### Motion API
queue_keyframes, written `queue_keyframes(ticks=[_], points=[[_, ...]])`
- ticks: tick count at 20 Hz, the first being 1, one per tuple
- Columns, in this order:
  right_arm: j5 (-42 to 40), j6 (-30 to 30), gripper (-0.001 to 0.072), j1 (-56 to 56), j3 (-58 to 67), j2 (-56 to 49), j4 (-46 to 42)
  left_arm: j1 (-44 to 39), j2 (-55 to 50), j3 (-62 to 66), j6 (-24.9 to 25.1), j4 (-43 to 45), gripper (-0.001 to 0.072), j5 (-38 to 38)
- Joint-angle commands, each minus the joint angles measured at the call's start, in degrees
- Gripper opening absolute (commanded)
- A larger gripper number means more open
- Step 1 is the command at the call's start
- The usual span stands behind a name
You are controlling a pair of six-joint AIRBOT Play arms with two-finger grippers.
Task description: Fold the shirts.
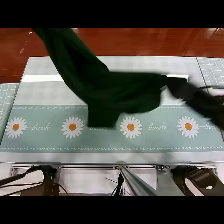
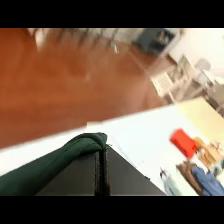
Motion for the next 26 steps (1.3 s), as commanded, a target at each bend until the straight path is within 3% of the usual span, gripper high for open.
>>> queue_keyframes(ticks=[1,4,7,10,14,19,22,26], points=[[16.3,2.4,0.0028,-13.7,12.8,2.2,-6.3,3.6,8.8,4.3,-1.6,-2.2,0.0025,3.4],[30.6,-1.9,0.0029,-21.0,21.5,0.3,-6.5,3.5,16.1,4.3,-3.6,3.9,0.0025,3.3],[41.3,-3.6,0.0029,-24.8,28.6,-1.6,-11.1,3.5,22.5,4.3,-9.7,20.6,0.0025,2.1],[48.6,-4.1,0.0029,-25.4,34.8,-3.0,-17.2,3.5,27.2,4.3,-15.1,33.2,0.0026,-5.0],[55.4,-4.2,0.0029,-25.3,40.0,-3.5,-15.9,3.5,31.3,4.3,-17.7,36.0,0.0026,-13.9],[75.2,-5.7,0.0029,-25.4,42.2,-3.7,-16.5,3.4,33.9,4.2,-21.3,42.6,0.0025,-25.0],[76.7,-7.4,0.0028,-25.2,42.0,-4.5,-17.2,2.0,35.0,0.2,-21.9,46.7,0.0025,-27.2],[76.7,-11.4,0.0028,-25.2,42.0,-13.0,-17.9,1.7,35.7,-12.6,-21.8,47.8,0.0025,-26.6]])
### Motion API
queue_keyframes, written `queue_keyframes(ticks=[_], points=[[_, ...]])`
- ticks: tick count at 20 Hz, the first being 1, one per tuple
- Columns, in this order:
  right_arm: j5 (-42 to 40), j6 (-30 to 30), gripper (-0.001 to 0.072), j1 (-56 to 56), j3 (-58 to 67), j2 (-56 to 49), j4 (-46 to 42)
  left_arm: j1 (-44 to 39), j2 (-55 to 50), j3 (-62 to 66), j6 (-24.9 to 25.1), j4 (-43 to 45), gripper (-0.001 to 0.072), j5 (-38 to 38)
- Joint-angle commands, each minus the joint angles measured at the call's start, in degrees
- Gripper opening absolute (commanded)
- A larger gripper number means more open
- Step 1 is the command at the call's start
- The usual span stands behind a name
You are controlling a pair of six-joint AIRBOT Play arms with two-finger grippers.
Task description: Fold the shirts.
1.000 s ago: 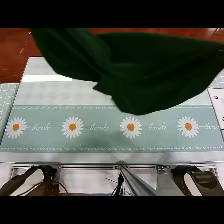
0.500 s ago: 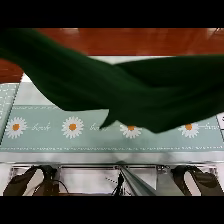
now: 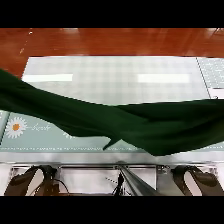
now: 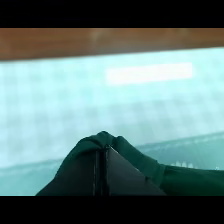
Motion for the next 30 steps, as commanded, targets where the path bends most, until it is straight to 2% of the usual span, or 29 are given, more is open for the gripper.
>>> queue_keyframes(ticks=[1,4,7,10,20,22,25,30], points=[[2.1,-4.3,0.0027,0.1,0.1,-8.0,0.0,-0.3,0.6,-11.4,0.2,2.2,0.0025,0.3],[1.8,-8.0,0.0028,0.1,0.1,-20.4,2.1,-0.3,0.0,-23.4,2.9,2.1,0.0025,10.6],[0.3,-9.8,0.0028,0.1,0.1,-32.9,5.6,-0.3,-4.0,-31.9,2.9,-0.2,0.0026,19.2],[-5.7,-11.2,0.0029,0.1,0.1,-42.6,5.6,-0.8,-9.6,-35.8,3.1,-4.4,0.0026,26.8],[-30.6,-11.1,0.0029,0.1,0.1,-57.7,6.2,-19.2,-31.9,-36.1,2.9,-4.4,0.0027,51.9],[-35.5,-11.1,0.0029,0.1,0.1,-59.6,5.9,-20.7,-34.8,-36.1,2.9,-4.4,0.0027,54.7],[-40.6,-9.4,0.0029,0.1,0.1,-62.6,5.9,-21.0,-38.0,-36.1,2.9,-4.4,0.0027,54.2],[-40.5,-9.3,0.003,0.1,0.1,-66.6,6.0,-21.1,-41.6,-36.1,2.9,-4.4,0.0027,50.3]])
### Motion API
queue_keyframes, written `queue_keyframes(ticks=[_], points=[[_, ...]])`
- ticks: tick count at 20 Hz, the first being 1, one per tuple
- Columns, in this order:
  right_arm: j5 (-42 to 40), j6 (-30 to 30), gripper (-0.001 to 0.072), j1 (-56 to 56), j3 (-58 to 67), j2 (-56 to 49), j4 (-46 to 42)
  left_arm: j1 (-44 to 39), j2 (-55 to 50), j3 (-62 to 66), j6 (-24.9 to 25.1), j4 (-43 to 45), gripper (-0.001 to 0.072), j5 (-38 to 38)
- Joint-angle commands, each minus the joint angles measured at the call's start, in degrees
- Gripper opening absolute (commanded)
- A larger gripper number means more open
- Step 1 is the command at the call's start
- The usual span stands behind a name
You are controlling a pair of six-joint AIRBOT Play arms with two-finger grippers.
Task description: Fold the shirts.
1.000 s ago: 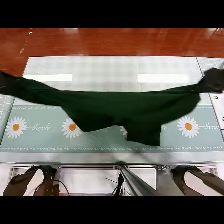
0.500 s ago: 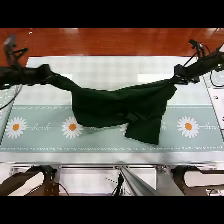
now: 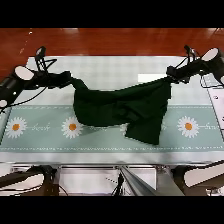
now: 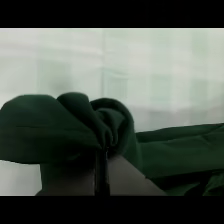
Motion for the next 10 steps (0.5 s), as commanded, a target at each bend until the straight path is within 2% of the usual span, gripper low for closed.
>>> queue_keyframes(ticks=[1,3,5,6,10], points=[[-1.6,0.0,0.003,0.0,0.1,-2.0,0.0,-0.3,-2.1,0.0,0.0,0.0,0.0027,-1.9],[0.6,-2.0,0.0044,-0.5,1.5,-1.7,0.6,-0.3,-2.0,0.0,0.0,0.0,0.0027,-2.7],[4.6,-6.0,0.0266,-1.8,3.9,-0.2,0.5,-0.3,-2.0,0.0,0.0,0.0,0.0027,-4.8],[6.2,-8.2,0.033,-2.9,4.9,1.3,0.2,-0.3,-2.0,0.0,0.0,0.0,0.0027,-5.7],[8.7,-9.1,0.0334,-9.0,6.5,8.6,-2.2,-0.2,-2.0,0.0,0.0,0.0,0.0027,-7.8]])
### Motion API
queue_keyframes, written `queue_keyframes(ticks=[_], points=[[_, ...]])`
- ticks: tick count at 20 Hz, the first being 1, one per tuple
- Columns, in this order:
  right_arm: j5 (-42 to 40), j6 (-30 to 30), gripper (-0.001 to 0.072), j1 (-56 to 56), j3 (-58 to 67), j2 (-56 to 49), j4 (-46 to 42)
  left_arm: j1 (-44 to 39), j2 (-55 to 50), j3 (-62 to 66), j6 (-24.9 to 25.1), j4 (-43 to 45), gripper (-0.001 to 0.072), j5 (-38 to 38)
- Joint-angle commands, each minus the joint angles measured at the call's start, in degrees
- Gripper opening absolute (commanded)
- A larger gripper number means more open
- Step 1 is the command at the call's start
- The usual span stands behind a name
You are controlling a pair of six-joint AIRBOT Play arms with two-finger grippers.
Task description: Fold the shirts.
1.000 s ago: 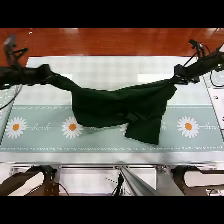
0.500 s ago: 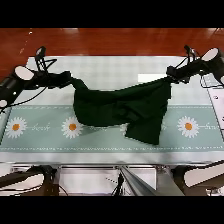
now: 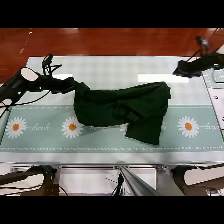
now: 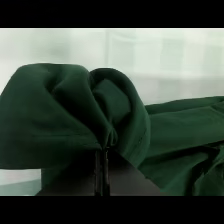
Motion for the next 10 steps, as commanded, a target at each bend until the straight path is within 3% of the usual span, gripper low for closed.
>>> queue_keyframes(ticks=[1,2,3,5,6,10], points=[[4.9,-1.9,0.0336,-5.3,1.2,5.5,-2.6,0.1,-0.1,0.1,0.0,0.0,0.0029,-2.4],[7.9,-1.9,0.0377,-7.0,1.2,6.3,-4.8,0.1,-0.1,0.4,0.0,0.0,0.0063,-3.7],[10.8,-1.7,0.0389,-8.4,1.2,6.5,-6.6,0.5,-0.1,0.7,0.0,0.0,0.0176,-5.4],[14.5,-1.4,0.0389,-11.3,0.3,6.5,-6.9,2.1,-0.1,1.7,0.0,0.5,0.057,-11.4],[15.9,-1.4,0.0389,-12.2,-0.8,6.5,-6.8,3.4,-0.1,2.2,0.0,1.0,0.0654,-15.8],[17.4,-1.5,0.039,-12.9,-7.4,6.5,-5.9,8.4,0.1,2.1,0.0,8.8,0.0659,-30.7]])
